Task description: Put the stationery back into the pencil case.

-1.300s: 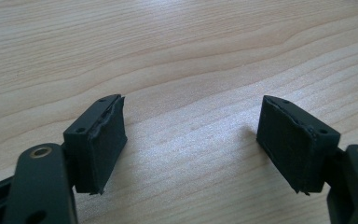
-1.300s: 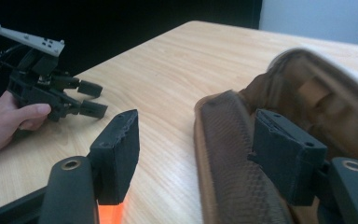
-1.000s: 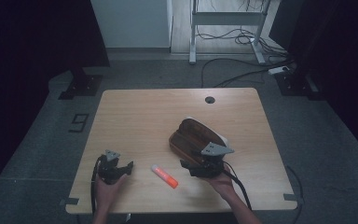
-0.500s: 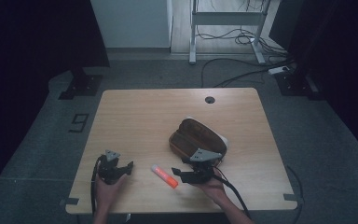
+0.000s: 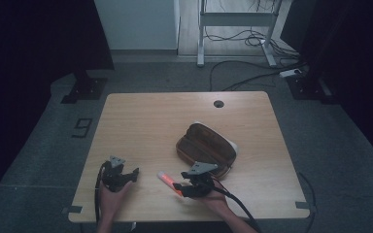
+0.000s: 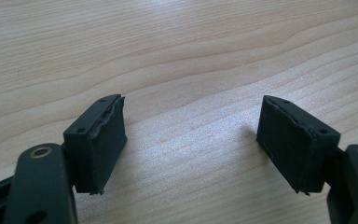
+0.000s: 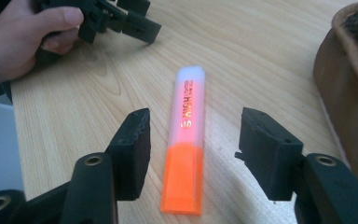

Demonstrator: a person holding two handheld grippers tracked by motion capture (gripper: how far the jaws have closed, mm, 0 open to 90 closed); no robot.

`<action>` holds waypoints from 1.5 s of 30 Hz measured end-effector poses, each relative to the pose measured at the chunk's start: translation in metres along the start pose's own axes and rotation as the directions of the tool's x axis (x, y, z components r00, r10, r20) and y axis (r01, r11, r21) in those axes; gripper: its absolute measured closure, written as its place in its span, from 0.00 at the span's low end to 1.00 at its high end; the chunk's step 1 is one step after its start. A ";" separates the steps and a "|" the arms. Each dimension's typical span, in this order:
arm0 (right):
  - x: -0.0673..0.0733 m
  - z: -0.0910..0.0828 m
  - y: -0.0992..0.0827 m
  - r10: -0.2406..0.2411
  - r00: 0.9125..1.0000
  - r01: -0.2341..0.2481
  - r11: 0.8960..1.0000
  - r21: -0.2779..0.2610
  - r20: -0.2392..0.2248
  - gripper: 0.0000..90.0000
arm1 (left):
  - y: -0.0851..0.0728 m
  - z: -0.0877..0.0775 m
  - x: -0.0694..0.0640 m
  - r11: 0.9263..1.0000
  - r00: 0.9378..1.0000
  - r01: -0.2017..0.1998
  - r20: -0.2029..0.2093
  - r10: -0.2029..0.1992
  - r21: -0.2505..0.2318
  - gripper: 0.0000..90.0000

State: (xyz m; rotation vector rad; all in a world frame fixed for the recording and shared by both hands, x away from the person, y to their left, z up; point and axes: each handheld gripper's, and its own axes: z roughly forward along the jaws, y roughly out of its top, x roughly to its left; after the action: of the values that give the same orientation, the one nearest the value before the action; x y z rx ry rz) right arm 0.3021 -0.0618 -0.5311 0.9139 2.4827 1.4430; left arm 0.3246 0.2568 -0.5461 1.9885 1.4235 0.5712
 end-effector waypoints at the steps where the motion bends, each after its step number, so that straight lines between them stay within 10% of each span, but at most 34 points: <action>1: 0.000 0.001 0.000 0.000 1.000 0.000 1.000 0.007 0.001 0.48 | 0.000 0.000 0.000 1.000 1.000 0.000 0.000 0.000 0.000 0.26; 30: 0.013 0.023 -0.012 -0.139 0.986 0.127 0.984 0.128 0.092 0.66 | 0.000 0.000 0.000 1.000 1.000 0.001 0.000 -0.001 -0.001 0.26; 45: 0.007 0.018 -0.009 -0.112 0.991 0.103 0.986 0.128 0.069 0.73 | 0.000 0.000 0.000 1.000 1.000 0.001 0.000 -0.001 -0.001 0.26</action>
State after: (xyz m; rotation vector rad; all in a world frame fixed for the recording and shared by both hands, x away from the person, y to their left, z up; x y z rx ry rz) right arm 0.3000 -0.0477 -0.5474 0.8243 2.5467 1.2105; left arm 0.3244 0.2568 -0.5462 1.9869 1.4245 0.5711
